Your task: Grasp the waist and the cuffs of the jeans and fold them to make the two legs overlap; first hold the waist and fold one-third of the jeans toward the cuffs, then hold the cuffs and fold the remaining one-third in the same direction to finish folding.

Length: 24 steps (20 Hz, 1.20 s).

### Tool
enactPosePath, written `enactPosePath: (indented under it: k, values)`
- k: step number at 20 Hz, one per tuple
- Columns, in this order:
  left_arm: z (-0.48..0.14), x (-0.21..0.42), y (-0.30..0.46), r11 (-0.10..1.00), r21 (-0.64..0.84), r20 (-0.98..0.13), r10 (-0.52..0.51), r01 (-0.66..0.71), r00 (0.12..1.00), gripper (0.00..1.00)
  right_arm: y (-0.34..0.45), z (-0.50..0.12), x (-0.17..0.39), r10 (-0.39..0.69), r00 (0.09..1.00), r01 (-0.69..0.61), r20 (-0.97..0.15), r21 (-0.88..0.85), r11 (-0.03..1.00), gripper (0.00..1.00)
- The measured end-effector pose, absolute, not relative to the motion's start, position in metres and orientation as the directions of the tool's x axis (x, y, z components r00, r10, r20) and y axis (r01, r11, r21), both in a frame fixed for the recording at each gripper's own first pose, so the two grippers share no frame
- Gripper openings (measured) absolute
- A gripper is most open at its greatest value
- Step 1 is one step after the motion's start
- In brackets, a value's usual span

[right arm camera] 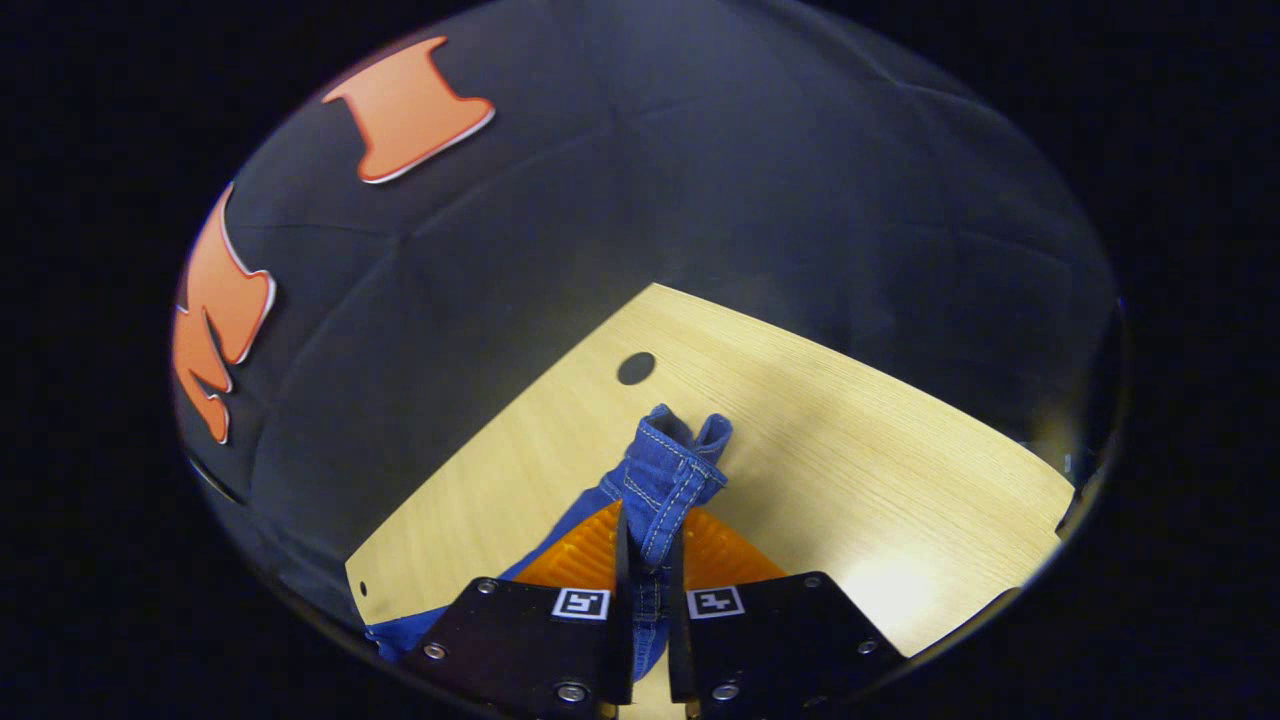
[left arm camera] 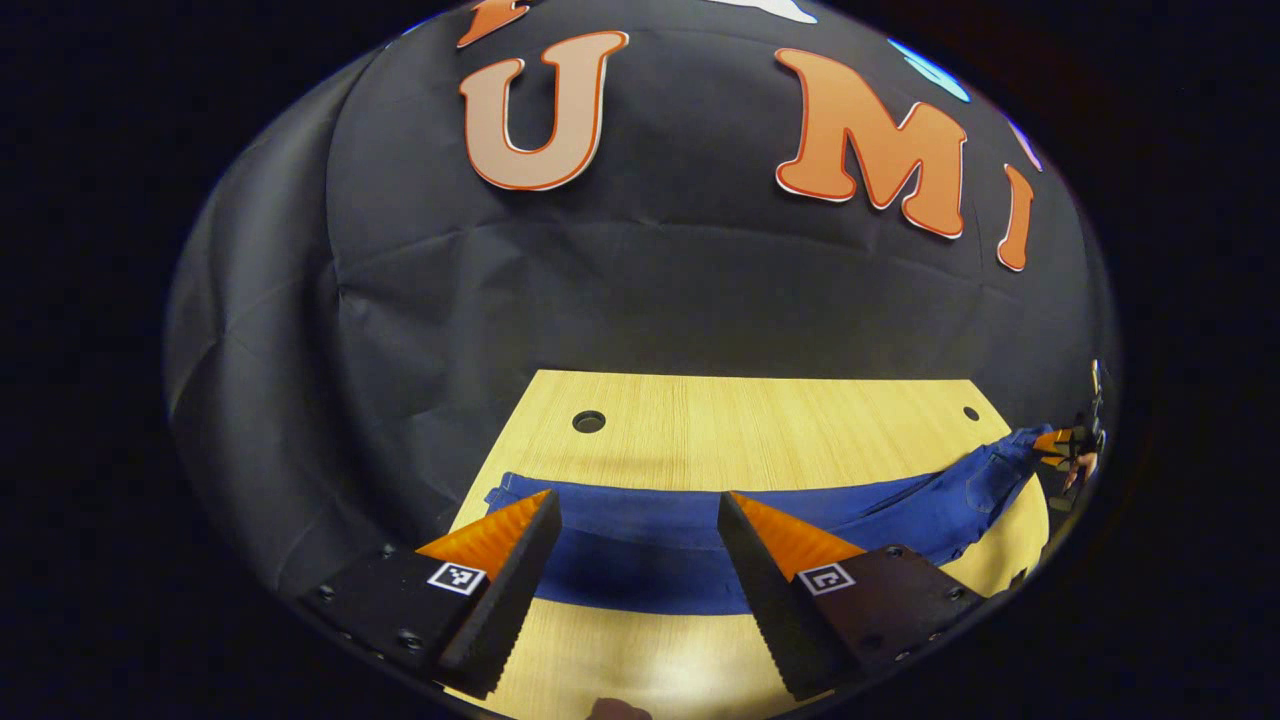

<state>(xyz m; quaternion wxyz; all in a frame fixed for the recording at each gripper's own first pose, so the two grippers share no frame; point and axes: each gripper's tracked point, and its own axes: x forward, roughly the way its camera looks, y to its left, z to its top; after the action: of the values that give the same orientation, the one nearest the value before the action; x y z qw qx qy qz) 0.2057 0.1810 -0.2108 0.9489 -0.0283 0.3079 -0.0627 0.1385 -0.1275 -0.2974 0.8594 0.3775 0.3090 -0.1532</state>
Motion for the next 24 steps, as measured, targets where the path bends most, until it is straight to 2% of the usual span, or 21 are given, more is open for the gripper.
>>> enactPosePath:
  k: [4,11,18,24]
  values:
    - [-0.207,0.215,0.183,0.989,-0.094,-0.531,-0.147,0.114,0.835,0.97,-0.105,-0.235,0.121,0.005,0.816,0.379,-0.577,0.542,0.750,0.14]
    - [-0.208,0.218,0.192,0.988,-0.099,-0.508,-0.156,0.122,0.847,0.97,-0.036,-0.201,0.108,0.107,0.850,0.203,-0.516,0.509,0.836,0.14]
    - [-0.219,0.214,0.205,0.989,-0.141,-0.545,-0.122,0.053,0.830,0.97,0.039,-0.190,0.088,0.238,0.828,0.037,-0.507,0.475,0.879,0.13]
    - [-0.231,0.210,0.216,0.986,-0.167,-0.592,-0.094,-0.008,0.801,0.97,0.122,-0.206,0.090,0.278,0.780,-0.050,-0.561,0.387,0.921,0.13]
